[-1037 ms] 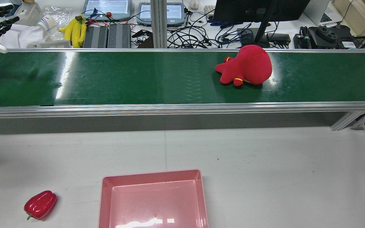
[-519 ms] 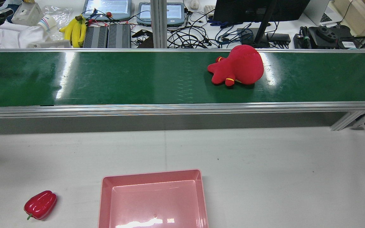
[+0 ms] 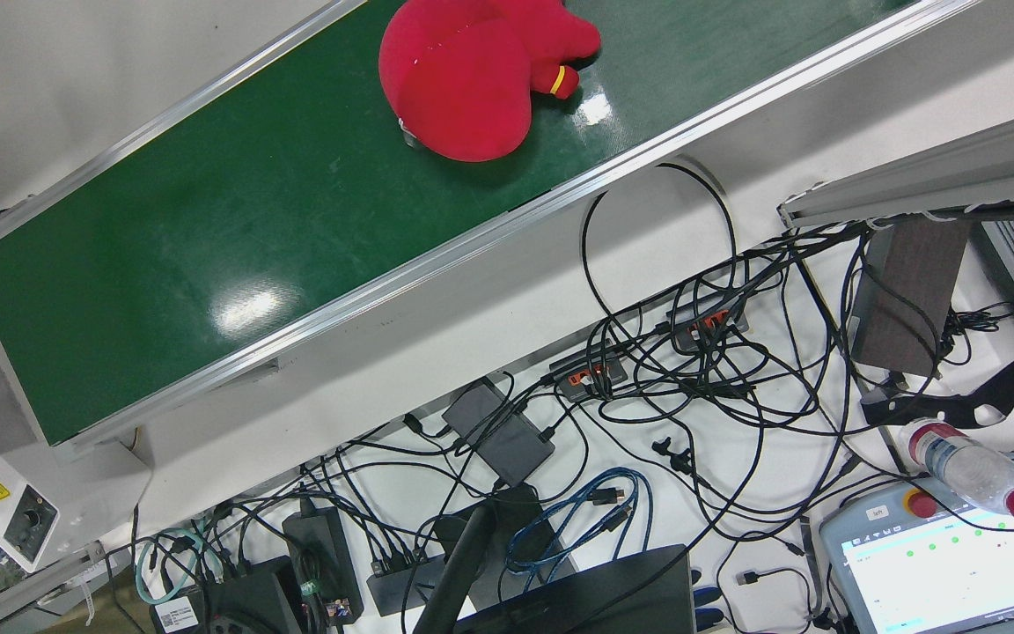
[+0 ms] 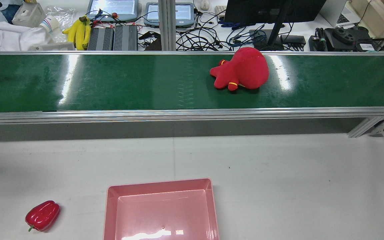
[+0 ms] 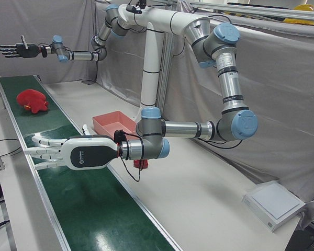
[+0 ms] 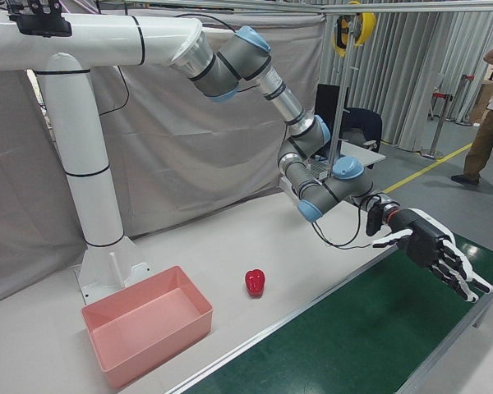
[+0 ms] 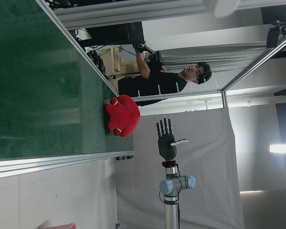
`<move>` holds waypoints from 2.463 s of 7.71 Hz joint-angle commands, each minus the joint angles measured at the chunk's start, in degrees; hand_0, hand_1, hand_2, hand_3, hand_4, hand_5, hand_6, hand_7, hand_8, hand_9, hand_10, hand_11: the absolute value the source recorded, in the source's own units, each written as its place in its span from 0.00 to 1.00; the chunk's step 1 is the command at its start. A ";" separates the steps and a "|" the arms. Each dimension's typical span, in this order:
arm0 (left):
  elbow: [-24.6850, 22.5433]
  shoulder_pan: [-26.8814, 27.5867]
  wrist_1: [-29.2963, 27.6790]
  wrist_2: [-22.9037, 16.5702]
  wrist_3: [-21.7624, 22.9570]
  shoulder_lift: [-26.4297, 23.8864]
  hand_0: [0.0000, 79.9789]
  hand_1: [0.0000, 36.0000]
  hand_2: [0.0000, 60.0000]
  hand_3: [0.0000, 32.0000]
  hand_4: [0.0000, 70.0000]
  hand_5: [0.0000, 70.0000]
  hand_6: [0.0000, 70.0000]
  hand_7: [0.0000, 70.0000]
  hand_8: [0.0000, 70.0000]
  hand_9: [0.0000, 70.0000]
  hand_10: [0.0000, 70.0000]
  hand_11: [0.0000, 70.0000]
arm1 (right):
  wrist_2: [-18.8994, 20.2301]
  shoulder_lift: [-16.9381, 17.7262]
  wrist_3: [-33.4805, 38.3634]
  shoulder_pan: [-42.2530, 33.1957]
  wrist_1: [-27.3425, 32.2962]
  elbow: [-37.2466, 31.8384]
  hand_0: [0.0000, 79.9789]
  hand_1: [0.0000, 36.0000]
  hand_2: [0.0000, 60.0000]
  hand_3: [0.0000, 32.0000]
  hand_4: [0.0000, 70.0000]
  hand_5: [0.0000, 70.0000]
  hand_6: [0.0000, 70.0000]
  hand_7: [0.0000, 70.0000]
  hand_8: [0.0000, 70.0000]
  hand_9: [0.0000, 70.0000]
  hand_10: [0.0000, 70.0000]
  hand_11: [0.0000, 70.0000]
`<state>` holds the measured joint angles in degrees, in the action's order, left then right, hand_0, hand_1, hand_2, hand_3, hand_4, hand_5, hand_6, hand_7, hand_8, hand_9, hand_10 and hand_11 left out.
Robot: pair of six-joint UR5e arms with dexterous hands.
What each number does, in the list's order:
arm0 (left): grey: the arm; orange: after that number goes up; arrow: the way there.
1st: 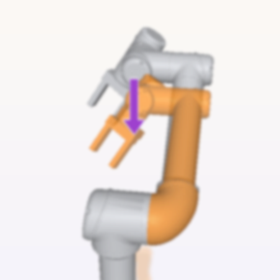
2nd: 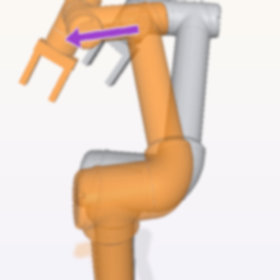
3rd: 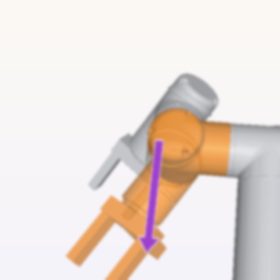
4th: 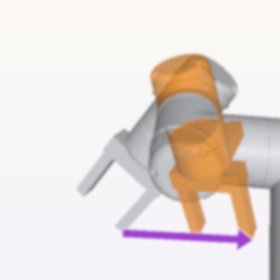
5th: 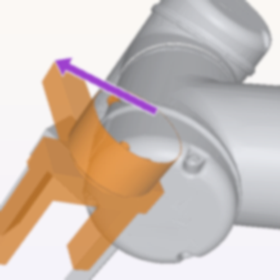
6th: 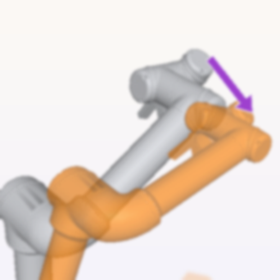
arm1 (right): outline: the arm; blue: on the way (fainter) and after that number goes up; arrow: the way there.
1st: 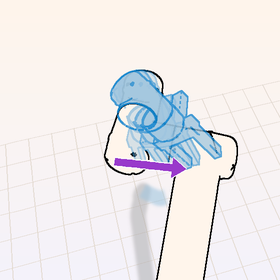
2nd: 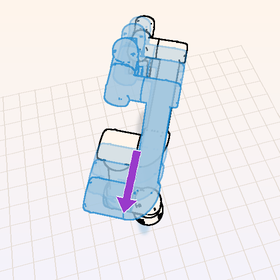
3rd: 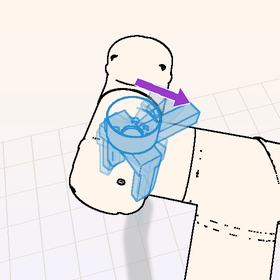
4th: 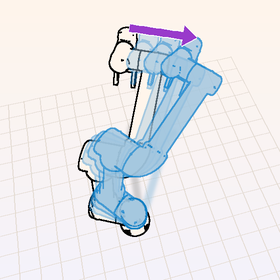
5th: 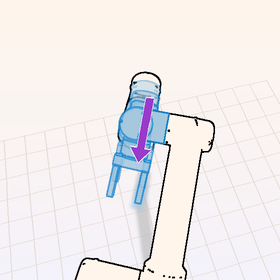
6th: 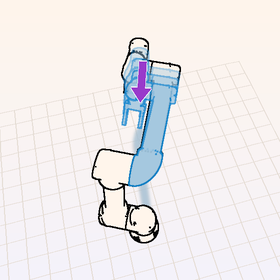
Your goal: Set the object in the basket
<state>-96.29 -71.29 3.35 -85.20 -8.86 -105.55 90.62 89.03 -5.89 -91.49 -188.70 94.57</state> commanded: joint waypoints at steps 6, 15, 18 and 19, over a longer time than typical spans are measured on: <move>-0.74 1.68 0.87 -0.14 -2.30 0.43 0.91 0.57 0.00 0.00 0.15 0.28 0.04 0.04 0.12 0.19 0.00 0.00 | 0.00 0.00 -0.08 0.52 0.09 -1.04 0.00 0.00 0.00 0.00 0.00 0.00 0.00 0.00 0.00 0.00 0.00 0.00; -17.00 -1.66 -0.80 -0.41 -1.69 16.78 0.94 0.59 0.00 0.00 0.16 0.29 0.04 0.04 0.12 0.19 0.00 0.00 | 0.00 -0.09 -0.08 0.61 0.09 -1.05 0.00 0.00 0.00 0.00 0.00 0.00 0.00 0.00 0.00 0.00 0.00 0.00; -18.05 -2.45 0.34 -0.41 -1.60 16.69 0.95 0.59 0.00 0.00 0.16 0.29 0.04 0.04 0.12 0.19 0.00 0.00 | 0.00 -0.09 -0.08 0.61 0.09 -1.05 0.00 0.00 0.00 0.00 0.00 0.00 0.00 0.00 0.00 0.00 0.00 0.00; -20.40 -2.19 2.17 -0.32 -1.08 17.12 0.96 0.59 0.00 0.00 0.16 0.28 0.04 0.04 0.12 0.19 0.00 0.00 | 0.00 -0.09 -0.08 0.61 0.09 -1.05 0.00 0.00 0.00 0.00 0.00 0.00 0.00 0.00 0.00 0.00 0.00 0.00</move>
<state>-113.96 -73.59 3.24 -85.60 -10.48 -88.84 90.61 88.97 -5.98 -90.88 -188.61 93.51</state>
